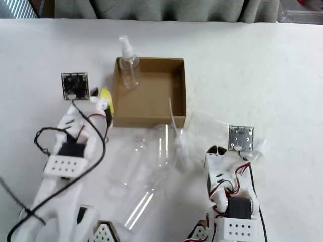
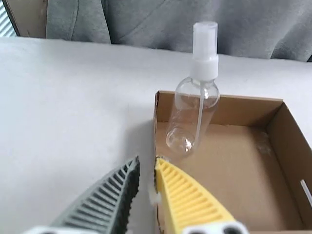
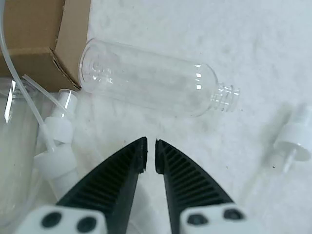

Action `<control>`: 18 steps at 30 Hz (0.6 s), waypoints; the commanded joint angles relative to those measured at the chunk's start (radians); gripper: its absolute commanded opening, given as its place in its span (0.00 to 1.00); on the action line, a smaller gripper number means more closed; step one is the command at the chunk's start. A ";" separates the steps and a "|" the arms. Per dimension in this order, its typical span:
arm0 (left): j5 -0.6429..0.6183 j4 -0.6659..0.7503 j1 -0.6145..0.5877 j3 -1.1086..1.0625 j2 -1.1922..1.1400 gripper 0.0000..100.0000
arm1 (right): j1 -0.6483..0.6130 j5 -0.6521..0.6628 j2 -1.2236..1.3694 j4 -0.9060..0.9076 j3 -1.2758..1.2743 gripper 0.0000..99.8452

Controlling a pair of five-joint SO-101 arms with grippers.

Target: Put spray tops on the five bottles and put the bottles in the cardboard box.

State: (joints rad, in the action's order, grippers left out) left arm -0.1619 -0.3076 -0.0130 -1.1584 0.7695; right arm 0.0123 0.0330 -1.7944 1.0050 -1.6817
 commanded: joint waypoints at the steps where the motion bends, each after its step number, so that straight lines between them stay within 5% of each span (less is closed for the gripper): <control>1: 0.008 -0.160 -0.002 0.014 0.140 0.07 | -0.005 0.003 -0.004 -0.019 -0.009 0.02; 9: 0.008 -0.296 -0.007 0.005 0.325 0.08 | -0.005 0.003 -0.004 -0.019 -0.009 0.02; 15: 0.006 -0.453 0.001 -0.064 0.467 0.26 | -0.005 0.003 -0.004 -0.021 -0.009 0.02; 18: 0.003 -0.526 0.002 -0.098 0.544 0.27 | -0.005 0.003 -0.004 -0.021 -0.009 0.02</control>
State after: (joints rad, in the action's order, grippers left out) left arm -0.1619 -0.7695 -0.0130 -1.2582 1.2359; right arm 0.0123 0.0330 -1.7944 1.0050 -1.6817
